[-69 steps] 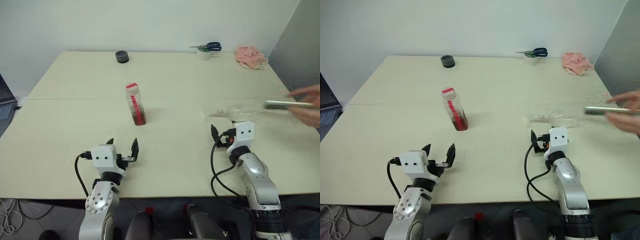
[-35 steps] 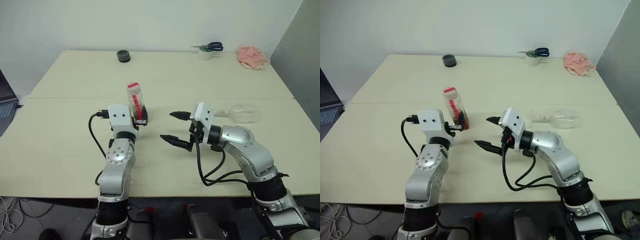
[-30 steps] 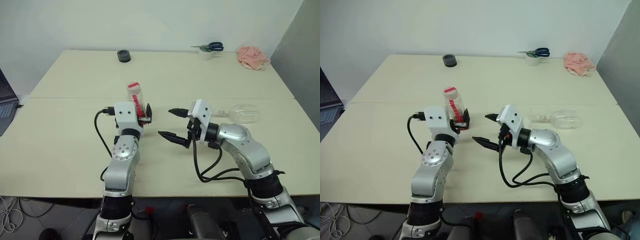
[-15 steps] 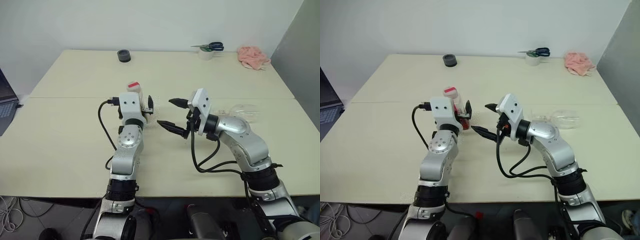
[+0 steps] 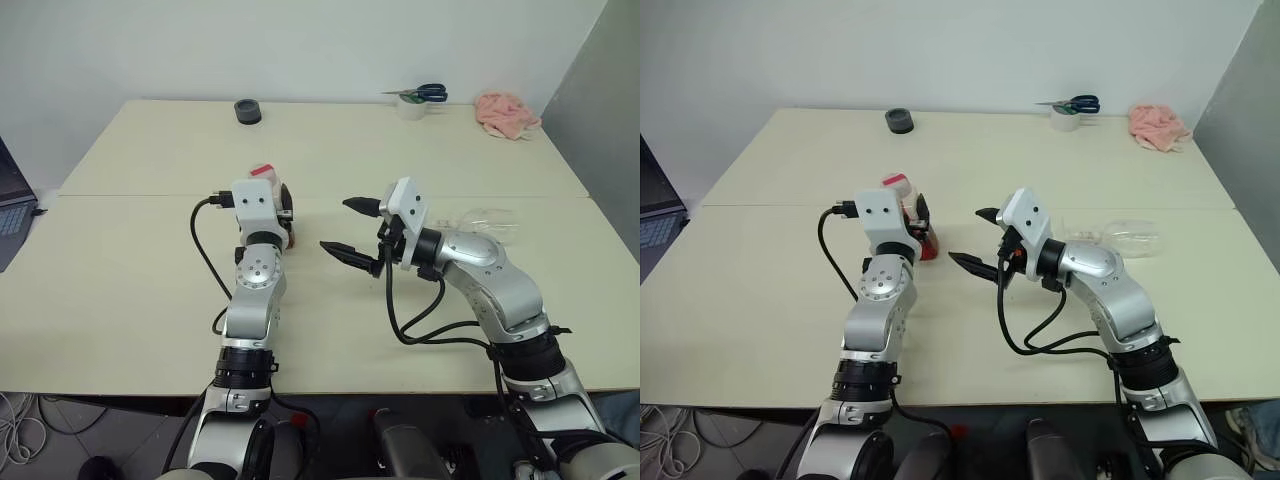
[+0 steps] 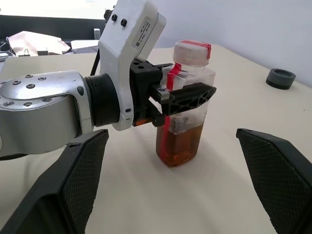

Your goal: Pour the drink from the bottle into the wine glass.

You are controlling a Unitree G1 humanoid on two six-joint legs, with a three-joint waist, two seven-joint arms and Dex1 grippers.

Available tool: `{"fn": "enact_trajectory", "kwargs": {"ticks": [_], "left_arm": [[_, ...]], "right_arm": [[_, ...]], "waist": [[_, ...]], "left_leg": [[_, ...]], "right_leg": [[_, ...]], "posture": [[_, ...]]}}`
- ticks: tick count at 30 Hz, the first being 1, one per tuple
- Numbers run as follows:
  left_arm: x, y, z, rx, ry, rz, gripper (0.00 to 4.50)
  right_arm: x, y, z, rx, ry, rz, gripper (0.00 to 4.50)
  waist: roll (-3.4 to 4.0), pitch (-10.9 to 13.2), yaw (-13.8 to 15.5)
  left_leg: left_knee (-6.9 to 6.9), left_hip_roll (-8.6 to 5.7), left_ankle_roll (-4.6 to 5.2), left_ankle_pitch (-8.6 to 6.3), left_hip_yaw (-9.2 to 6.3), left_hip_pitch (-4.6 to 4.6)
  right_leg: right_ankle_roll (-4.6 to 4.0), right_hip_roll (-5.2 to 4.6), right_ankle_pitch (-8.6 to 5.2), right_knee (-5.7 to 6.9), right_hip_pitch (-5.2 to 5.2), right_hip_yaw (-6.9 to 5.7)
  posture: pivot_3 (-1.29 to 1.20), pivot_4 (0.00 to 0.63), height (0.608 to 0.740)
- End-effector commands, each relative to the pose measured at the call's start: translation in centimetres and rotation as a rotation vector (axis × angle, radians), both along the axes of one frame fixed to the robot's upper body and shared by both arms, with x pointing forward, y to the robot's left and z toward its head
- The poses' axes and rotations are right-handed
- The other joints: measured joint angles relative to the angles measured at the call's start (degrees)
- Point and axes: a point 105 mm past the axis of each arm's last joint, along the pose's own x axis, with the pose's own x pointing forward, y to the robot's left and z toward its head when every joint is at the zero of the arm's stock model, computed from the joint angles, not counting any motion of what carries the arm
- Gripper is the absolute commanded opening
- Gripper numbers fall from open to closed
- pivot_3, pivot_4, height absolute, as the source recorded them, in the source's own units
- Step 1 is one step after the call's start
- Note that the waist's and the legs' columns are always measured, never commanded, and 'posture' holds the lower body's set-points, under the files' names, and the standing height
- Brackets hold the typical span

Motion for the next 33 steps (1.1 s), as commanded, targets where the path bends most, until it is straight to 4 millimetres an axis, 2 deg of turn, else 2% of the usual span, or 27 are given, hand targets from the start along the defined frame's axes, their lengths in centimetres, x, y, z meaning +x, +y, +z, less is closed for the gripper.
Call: {"fn": "enact_trajectory", "kwargs": {"ticks": [1, 5, 8, 14, 17, 20, 22, 25, 27, 33], "left_arm": [[-0.1, 0.3, 1.7, 0.01, -0.066, 0.016, 1.94], [-0.2, 1.0, 1.8, 0.024, -0.074, 0.011, 1.92], [0.2, 2.0, 0.9, -0.016, -0.027, -0.025, 1.92], [0.2, 2.7, 1.8, 0.035, -0.035, -0.171, 1.92], [-0.4, 1.0, 2.5, 0.084, -0.038, -0.343, 1.92], [-2.5, -1.8, 3.3, 0.106, -0.064, -0.604, 1.92], [-3.7, -2.8, 3.0, 0.144, -0.058, -0.706, 1.91], [-4.8, -4.5, 1.9, 0.223, -0.041, -0.785, 1.9], [-5.5, -5.5, 2.0, 0.21, -0.048, -0.83, 1.9], [-5.3, -6.2, 2.2, 0.231, -0.054, -0.826, 1.9]], "right_arm": [[-0.1, -0.2, 1.3, 0.025, -0.051, -0.002, 4.5], [0.0, -0.2, 1.7, 0.028, -0.062, -0.006, 4.5], [0.3, -0.4, 2.4, 0.043, -0.072, -0.015, 4.5], [0.3, -0.6, 3.9, 0.075, -0.093, -0.029, 4.5], [0.4, -0.4, 4.9, 0.074, -0.104, -0.038, 4.5], [1.1, -0.2, 7.0, 0.118, -0.108, -0.072, 4.5], [1.3, 0.2, 7.3, 0.15, -0.059, -0.064, 4.5], [1.1, 0.8, 7.0, 0.152, -0.017, -0.045, 4.5], [1.4, 1.1, 6.6, 0.141, -0.002, -0.074, 4.5], [1.1, 1.6, 6.1, 0.139, 0.033, -0.104, 4.5]], "waist": [[0.0, 0.0, 0.0], [0.0, 0.0, -0.02], [0.0, 0.0, -0.08], [0.0, 0.0, -0.1], [0.01, 0.01, -0.1], [0.03, 0.03, -0.12], [0.04, 0.03, -0.12], [0.04, 0.02, -0.13], [0.04, 0.03, -0.13], [0.04, 0.03, -0.13]], "left_leg": [[0.0, 0.0, 0.0, 0.0, 0.0, 0.0], [0.0, 0.0, 0.0, 0.0, 0.0, 0.0], [0.0, 0.0, 0.0, 0.0, 0.0, 0.0], [-0.01, 0.0, 0.0, 0.0, 0.0, 0.02], [-0.02, 0.0, 0.0, 0.0, 0.0, -0.01], [-0.02, 0.0, 0.0, 0.0, -0.01, -0.03], [-0.03, 0.01, -0.01, 0.0, -0.01, -0.05], [-0.05, 0.02, -0.01, 0.0, -0.07, -0.03], [-0.04, 0.02, 0.0, 0.0, -0.06, -0.04], [-0.02, 0.02, 0.01, 0.0, -0.06, -0.04]], "right_leg": [[0.0, 0.0, 0.0, 0.0, 0.0, 0.0], [0.0, 0.0, 0.0, 0.0, 0.0, 0.0], [0.0, 0.0, 0.0, 0.01, -0.01, 0.0], [0.0, 0.0, 0.0, 0.02, -0.01, -0.02], [0.0, 0.0, 0.0, 0.02, -0.03, -0.02], [0.0, 0.0, 0.0, 0.02, -0.05, -0.03], [-0.01, -0.01, 0.0, 0.02, -0.08, -0.03], [-0.04, -0.02, 0.02, 0.0, -0.04, -0.08], [-0.03, -0.02, 0.01, 0.01, -0.05, -0.08], [-0.01, -0.01, 0.0, 0.03, -0.06, -0.07]], "posture": [[0.0, 0.15, 0.74], [0.0, 0.15, 0.74], [0.0, 0.15, 0.74], [0.0, 0.15, 0.74], [0.0, 0.15, 0.74], [0.0, 0.15, 0.74], [0.0, 0.15, 0.74], [0.0, 0.15, 0.74], [0.0, 0.15, 0.74], [0.0, 0.15, 0.74]]}}
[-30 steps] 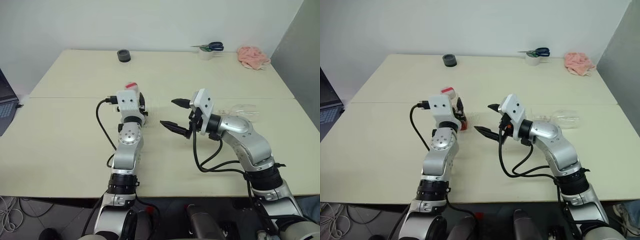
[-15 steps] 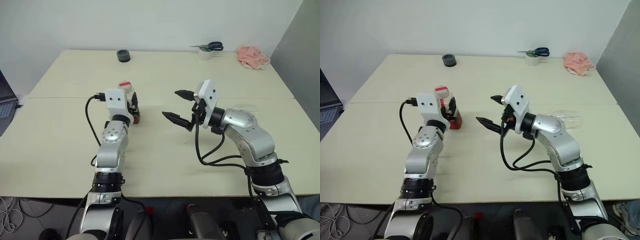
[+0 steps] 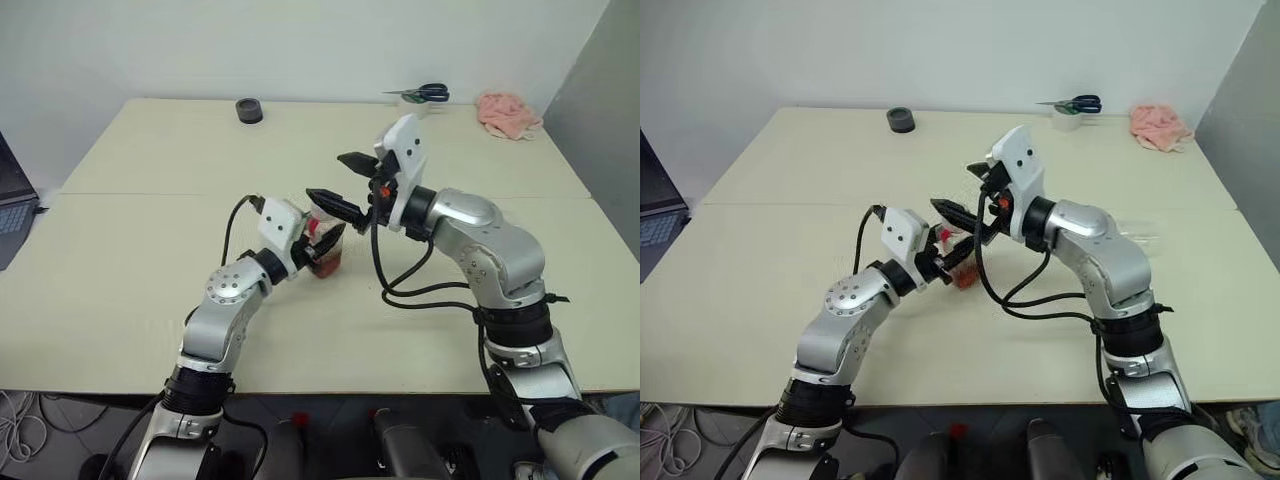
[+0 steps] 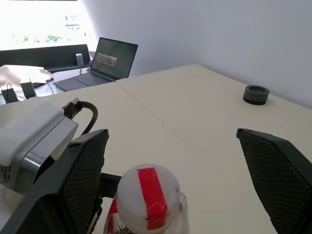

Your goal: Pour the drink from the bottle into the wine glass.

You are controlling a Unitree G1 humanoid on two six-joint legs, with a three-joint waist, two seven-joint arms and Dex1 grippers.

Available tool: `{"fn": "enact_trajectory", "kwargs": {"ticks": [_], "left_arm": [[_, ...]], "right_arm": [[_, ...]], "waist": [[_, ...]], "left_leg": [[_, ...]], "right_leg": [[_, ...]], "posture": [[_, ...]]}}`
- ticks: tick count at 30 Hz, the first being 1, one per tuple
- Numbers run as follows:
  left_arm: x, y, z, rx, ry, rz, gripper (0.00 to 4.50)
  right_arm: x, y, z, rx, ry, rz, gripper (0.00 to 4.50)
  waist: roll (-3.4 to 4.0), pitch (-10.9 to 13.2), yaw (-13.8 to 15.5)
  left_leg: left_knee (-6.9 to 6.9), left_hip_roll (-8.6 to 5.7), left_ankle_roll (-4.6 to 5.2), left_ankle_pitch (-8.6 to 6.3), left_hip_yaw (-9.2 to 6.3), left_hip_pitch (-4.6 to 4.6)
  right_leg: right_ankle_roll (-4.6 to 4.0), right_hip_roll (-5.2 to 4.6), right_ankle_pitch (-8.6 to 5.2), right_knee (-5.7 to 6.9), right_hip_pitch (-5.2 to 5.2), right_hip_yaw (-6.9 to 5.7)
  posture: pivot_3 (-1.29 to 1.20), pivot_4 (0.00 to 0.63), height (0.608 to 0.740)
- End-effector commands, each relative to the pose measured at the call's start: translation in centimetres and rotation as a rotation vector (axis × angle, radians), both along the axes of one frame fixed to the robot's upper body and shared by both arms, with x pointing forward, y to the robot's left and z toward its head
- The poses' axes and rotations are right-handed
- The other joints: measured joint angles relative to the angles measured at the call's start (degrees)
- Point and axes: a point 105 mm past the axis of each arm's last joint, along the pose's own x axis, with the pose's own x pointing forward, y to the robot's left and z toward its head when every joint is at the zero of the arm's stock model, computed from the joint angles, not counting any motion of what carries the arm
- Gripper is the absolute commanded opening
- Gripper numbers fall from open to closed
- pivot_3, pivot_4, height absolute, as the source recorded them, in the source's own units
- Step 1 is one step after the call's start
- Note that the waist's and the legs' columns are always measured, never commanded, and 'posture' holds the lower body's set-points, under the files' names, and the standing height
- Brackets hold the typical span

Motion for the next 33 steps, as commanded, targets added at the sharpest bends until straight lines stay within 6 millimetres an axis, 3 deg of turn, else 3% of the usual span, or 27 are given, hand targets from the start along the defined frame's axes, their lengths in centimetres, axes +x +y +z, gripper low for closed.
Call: {"fn": "enact_trajectory", "kwargs": {"ticks": [1, 13, 21, 27, 33], "left_arm": [[-0.4, -0.8, 2.2, -0.002, -0.091, -0.016, 1.9], [-0.6, -1.6, 2.3, -0.01, -0.097, -0.046, 1.9], [-0.6, -1.6, 2.1, -0.007, -0.09, -0.056, 1.9], [-0.9, -1.7, 2.5, -0.006, -0.09, -0.106, 1.9], [-2.3, -2.6, 3.7, -0.031, -0.081, -0.271, 1.9]], "right_arm": [[-0.7, 0.2, 0.7, 0.0, -0.028, -0.011, 4.5], [-1.2, 0.1, -0.7, -0.01, 0.031, -0.061, 4.5], [-1.0, -0.4, -0.4, 0.036, 0.043, -0.075, 1.9], [-0.9, -1.1, -1.2, -0.02, 0.036, -0.071, 1.86], [-2.3, -1.8, -2.0, -0.099, 0.018, 0.071, 1.86]], "waist": [[0.0, 0.0, 0.0], [0.0, 0.0, -0.01], [0.0, 0.0, -0.02], [0.0, 0.0, -0.03], [0.0, 0.01, -0.08]], "left_leg": [[0.0, 0.0, 0.0, 0.0, 0.0, 0.0], [-0.02, 0.0, 0.0, 0.0, 0.0, -0.01], [-0.02, 0.0, 0.0, 0.0, 0.0, -0.01], [-0.01, 0.0, 0.0, 0.0, 0.01, -0.01], [-0.01, -0.01, 0.0, 0.0, 0.01, -0.02]], "right_leg": [[0.0, 0.0, 0.0, 0.0, 0.0, 0.0], [0.01, 0.0, 0.0, -0.02, -0.01, 0.0], [0.01, 0.0, -0.01, -0.02, -0.01, 0.0], [0.01, 0.0, -0.01, -0.03, 0.0, 0.0], [0.01, 0.0, -0.01, -0.06, 0.0, 0.0]], "posture": [[0.0, 0.15, 0.74], [0.0, 0.15, 0.74], [0.0, 0.15, 0.74], [0.0, 0.15, 0.74], [0.0, 0.15, 0.74]]}}
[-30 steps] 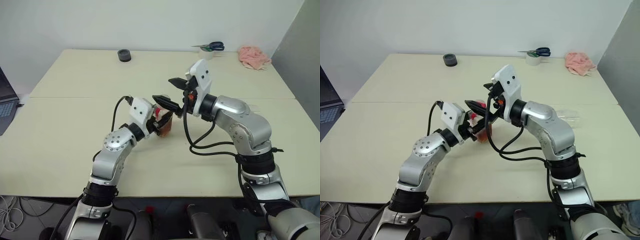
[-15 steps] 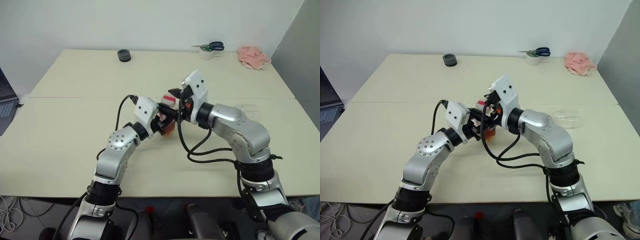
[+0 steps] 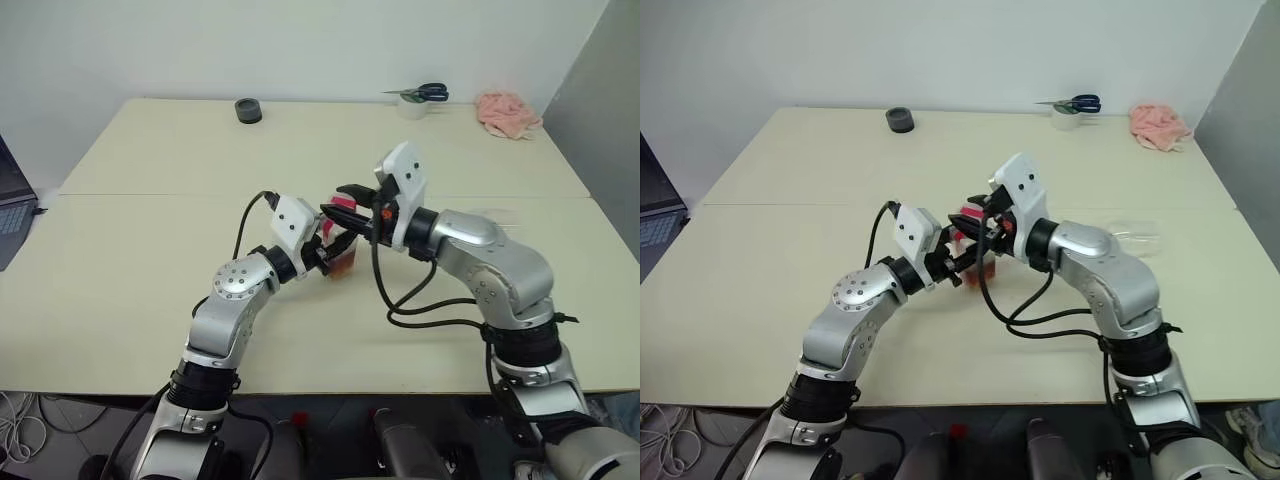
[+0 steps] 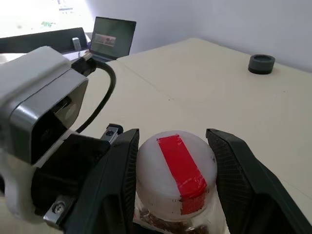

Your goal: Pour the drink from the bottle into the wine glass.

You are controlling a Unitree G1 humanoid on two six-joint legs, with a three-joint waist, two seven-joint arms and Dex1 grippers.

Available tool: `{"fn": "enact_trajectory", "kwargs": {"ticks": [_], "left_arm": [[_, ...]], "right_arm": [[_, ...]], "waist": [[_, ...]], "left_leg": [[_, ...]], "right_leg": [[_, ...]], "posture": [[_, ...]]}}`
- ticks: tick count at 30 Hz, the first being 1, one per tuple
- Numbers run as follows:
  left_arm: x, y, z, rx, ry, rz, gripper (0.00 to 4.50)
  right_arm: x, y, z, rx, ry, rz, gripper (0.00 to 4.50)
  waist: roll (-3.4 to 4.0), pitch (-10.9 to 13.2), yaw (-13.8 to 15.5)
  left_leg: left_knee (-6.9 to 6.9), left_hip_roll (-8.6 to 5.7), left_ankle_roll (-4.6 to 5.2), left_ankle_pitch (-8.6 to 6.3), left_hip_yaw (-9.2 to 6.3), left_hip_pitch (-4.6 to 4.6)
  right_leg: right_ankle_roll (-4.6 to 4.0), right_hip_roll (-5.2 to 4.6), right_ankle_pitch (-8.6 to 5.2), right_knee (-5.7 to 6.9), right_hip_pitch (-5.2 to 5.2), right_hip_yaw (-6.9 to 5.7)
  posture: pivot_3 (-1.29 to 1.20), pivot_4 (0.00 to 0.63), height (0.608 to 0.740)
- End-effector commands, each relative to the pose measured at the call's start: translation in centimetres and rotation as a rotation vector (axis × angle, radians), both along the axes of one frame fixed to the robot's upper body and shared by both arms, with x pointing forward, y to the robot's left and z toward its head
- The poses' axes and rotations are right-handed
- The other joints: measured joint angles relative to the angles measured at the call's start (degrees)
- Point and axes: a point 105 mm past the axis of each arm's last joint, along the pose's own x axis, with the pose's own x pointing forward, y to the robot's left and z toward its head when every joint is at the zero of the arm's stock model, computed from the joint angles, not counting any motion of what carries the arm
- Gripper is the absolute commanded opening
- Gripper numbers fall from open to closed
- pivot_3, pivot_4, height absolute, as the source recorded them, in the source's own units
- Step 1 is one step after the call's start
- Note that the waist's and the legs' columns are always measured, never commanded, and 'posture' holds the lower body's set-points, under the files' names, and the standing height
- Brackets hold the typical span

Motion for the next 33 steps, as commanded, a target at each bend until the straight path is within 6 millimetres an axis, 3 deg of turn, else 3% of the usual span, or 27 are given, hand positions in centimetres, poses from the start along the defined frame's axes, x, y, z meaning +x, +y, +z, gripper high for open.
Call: {"fn": "enact_trajectory", "kwargs": {"ticks": [1, 6, 10, 14, 19, 22, 29, 30, 33], "left_arm": [[-1.5, -0.8, 3.7, -0.053, -0.099, -0.129, 1.9], [-3.9, -1.7, 3.8, -0.039, -0.055, -0.371, 1.89], [-5.5, -1.7, 3.7, 0.005, 0.01, -0.52, 1.89], [-6.1, -1.6, 3.4, 0.041, 0.045, -0.569, 1.88], [-5.6, -1.6, 3.6, 0.041, 0.031, -0.537, 1.88], [-5.0, -1.6, 3.4, 0.042, 0.017, -0.499, 1.88], [-3.4, -1.7, 2.4, 0.058, -0.006, -0.427, 1.87], [-3.1, -1.8, 2.3, 0.055, -0.01, -0.414, 1.87], [-2.4, -1.9, 2.2, 0.047, -0.025, -0.387, 1.87]], "right_arm": [[-1.1, -0.5, 0.1, -0.03, -0.033, 0.1, 1.86], [-4.0, -1.7, 0.3, -0.05, -0.015, 0.452, 1.86], [-5.7, -3.8, -1.4, -0.16, 0.004, 0.662, 1.86], [-5.4, -4.7, -1.7, -0.195, 0.0, 0.69, 1.86], [-4.6, -4.8, -1.3, -0.187, -0.005, 0.618, 1.86], [-5.1, -4.8, -0.4, -0.129, 0.033, 0.616, 1.86], [-5.0, -5.0, 2.1, -0.072, -0.048, 0.473, 4.27], [-5.0, -5.0, 2.4, -0.071, -0.074, 0.436, 4.5], [-3.8, -5.1, 3.1, -0.065, -0.13, 0.253, 4.5]], "waist": [[0.0, 0.0, -0.01], [-0.01, 0.03, -0.05], [-0.02, 0.05, -0.08], [0.0, 0.06, -0.33], [-0.01, 0.07, -0.32], [-0.01, 0.08, -0.2], [-0.01, 0.08, -0.04], [-0.01, 0.08, -0.04], [-0.01, 0.08, 0.06]], "left_leg": [[0.0, 0.0, 0.0, 0.0, 0.0, 0.0], [0.0, 0.0, 0.0, 0.0, 0.01, 0.01], [0.0, 0.0, 0.01, -0.01, 0.02, 0.01], [0.0, 0.0, 0.01, 0.0, 0.02, 0.05], [0.0, 0.0, 0.01, 0.0, 0.01, 0.03], [0.02, 0.0, 0.01, 0.0, 0.01, 0.02], [0.02, 0.0, 0.01, 0.0, 0.01, 0.03], [0.02, 0.0, 0.01, 0.0, 0.01, 0.03], [0.02, 0.0, 0.01, 0.0, 0.01, 0.01]], "right_leg": [[0.0, 0.0, 0.0, 0.0, 0.0, 0.0], [0.0, 0.0, 0.0, -0.01, 0.01, -0.01], [0.01, 0.0, -0.01, -0.03, 0.01, -0.02], [0.01, 0.0, -0.01, -0.02, 0.03, -0.01], [0.0, 0.01, -0.01, -0.01, 0.01, -0.01], [0.0, 0.01, -0.01, -0.02, 0.01, 0.0], [0.0, 0.01, -0.01, -0.01, 0.01, 0.0], [0.0, 0.01, -0.01, 0.0, 0.0, 0.01], [0.0, 0.01, -0.01, -0.01, 0.0, 0.01]], "posture": [[0.0, 0.15, 0.74], [0.0, 0.15, 0.74], [0.0, 0.15, 0.74], [0.0, 0.15, 0.74], [0.0, 0.15, 0.74], [0.0, 0.15, 0.74], [0.0, 0.15, 0.74], [0.0, 0.15, 0.74], [0.0, 0.15, 0.74]]}}
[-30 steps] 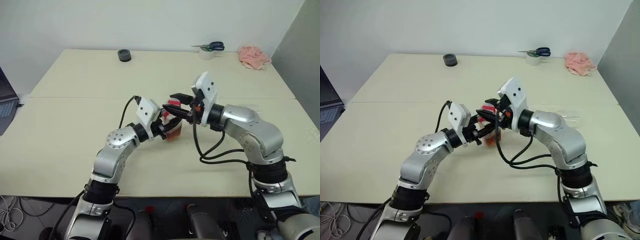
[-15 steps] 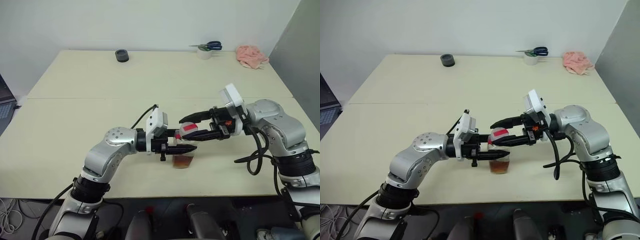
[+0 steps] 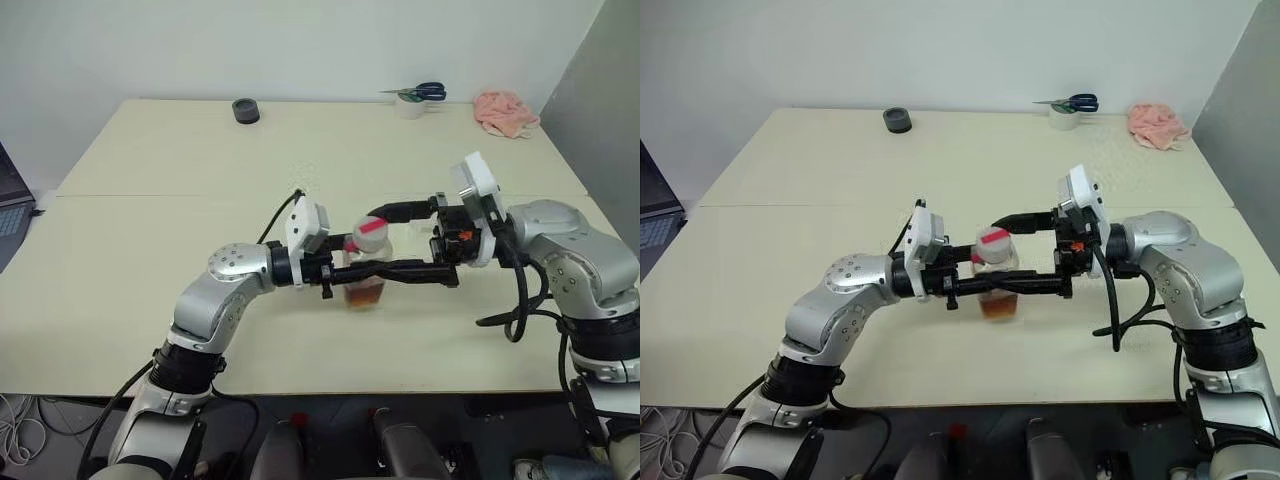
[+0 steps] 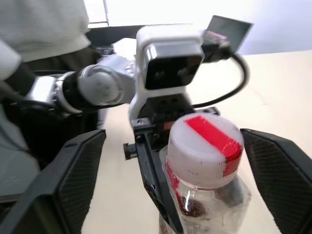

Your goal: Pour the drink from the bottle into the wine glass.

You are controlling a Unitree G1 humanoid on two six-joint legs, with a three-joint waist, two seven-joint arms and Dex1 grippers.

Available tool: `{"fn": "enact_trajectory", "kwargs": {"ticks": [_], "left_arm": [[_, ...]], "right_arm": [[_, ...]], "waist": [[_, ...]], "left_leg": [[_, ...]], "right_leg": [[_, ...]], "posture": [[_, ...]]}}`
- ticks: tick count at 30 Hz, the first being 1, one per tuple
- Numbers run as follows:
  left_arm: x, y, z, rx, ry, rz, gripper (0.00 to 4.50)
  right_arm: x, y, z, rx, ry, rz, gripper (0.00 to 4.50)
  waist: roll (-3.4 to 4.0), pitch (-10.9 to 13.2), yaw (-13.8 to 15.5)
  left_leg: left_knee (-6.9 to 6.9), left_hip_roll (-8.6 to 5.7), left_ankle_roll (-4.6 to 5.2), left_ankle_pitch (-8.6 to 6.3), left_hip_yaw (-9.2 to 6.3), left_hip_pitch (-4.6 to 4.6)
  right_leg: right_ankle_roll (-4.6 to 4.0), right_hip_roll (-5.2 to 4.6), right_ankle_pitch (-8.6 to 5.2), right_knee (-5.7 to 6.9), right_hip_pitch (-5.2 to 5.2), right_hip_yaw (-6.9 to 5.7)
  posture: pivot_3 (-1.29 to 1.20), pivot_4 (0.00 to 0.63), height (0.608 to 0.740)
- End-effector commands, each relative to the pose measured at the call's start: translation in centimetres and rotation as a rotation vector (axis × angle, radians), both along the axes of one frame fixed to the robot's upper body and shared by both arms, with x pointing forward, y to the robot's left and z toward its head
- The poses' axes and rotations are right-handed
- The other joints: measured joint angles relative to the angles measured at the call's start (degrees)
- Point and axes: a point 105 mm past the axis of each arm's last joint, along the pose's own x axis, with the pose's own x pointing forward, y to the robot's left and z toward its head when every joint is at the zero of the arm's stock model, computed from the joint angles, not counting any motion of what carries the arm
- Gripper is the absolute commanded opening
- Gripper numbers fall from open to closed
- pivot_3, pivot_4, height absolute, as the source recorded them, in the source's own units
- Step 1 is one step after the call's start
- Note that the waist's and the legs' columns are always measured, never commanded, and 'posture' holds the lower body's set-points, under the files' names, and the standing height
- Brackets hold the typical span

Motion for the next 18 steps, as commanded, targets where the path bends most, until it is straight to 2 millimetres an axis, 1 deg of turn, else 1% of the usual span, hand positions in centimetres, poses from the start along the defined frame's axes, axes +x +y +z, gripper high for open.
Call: {"fn": "enact_trajectory", "kwargs": {"ticks": [1, 4, 6, 8, 11, 15, 18], "left_arm": [[0.7, -0.2, 1.6, -0.037, -0.089, 0.024, 1.87], [1.7, -0.4, 1.8, -0.05, -0.113, 0.053, 1.87], [1.8, -0.7, 1.8, -0.062, -0.118, 0.036, 1.87], [1.8, -1.0, 1.7, -0.061, -0.122, 0.022, 1.87], [2.0, -1.5, 1.9, -0.064, -0.132, 0.01, 1.86], [2.1, -1.7, 1.9, -0.063, -0.134, -0.007, 1.86], [2.2, -1.7, 1.8, -0.061, -0.135, -0.011, 1.86]], "right_arm": [[1.3, -0.3, 2.0, 0.05, -0.112, -0.245, 4.5], [1.5, -0.2, 2.3, 0.092, -0.093, -0.402, 4.5], [1.0, 0.4, 1.8, 0.094, -0.072, -0.471, 4.5], [0.6, 0.8, 1.0, 0.07, -0.052, -0.517, 4.5], [1.1, 0.5, 0.5, 0.098, -0.012, -0.645, 4.5], [1.3, 0.2, 0.4, 0.117, 0.012, -0.727, 4.5], [1.3, 0.2, 0.3, 0.12, 0.023, -0.743, 4.5]], "waist": [[0.0, 0.0, 0.0], [0.0, 0.0, 0.12], [0.0, 0.0, 0.17], [0.0, 0.0, 0.13], [0.0, 0.0, 0.09], [0.0, 0.0, 0.09], [0.0, 0.0, 0.07]], "left_leg": [[0.0, 0.0, 0.0, 0.0, 0.0, 0.0], [0.01, 0.0, 0.0, 0.0, -0.01, -0.01], [-0.01, 0.0, -0.01, 0.0, 0.0, -0.02], [-0.03, 0.0, -0.01, 0.0, 0.01, -0.04], [-0.03, 0.0, -0.01, 0.0, 0.01, -0.03], [0.0, -0.01, 0.0, 0.01, 0.01, -0.03], [-0.02, -0.01, 0.0, 0.01, 0.01, -0.03]], "right_leg": [[0.0, 0.0, 0.0, 0.0, 0.0, 0.0], [0.0, 0.0, 0.0, 0.01, -0.01, 0.01], [0.0, 0.0, 0.0, 0.01, -0.01, 0.01], [0.0, 0.0, 0.0, 0.0, -0.03, 0.03], [0.0, 0.0, -0.01, 0.0, -0.03, 0.04], [0.01, 0.0, 0.0, 0.02, -0.03, 0.03], [0.01, 0.0, -0.01, 0.0, -0.03, 0.03]], "posture": [[0.0, 0.15, 0.74], [0.0, 0.15, 0.74], [0.0, 0.15, 0.74], [0.0, 0.15, 0.74], [0.0, 0.15, 0.74], [0.0, 0.15, 0.74], [0.0, 0.15, 0.74]]}}
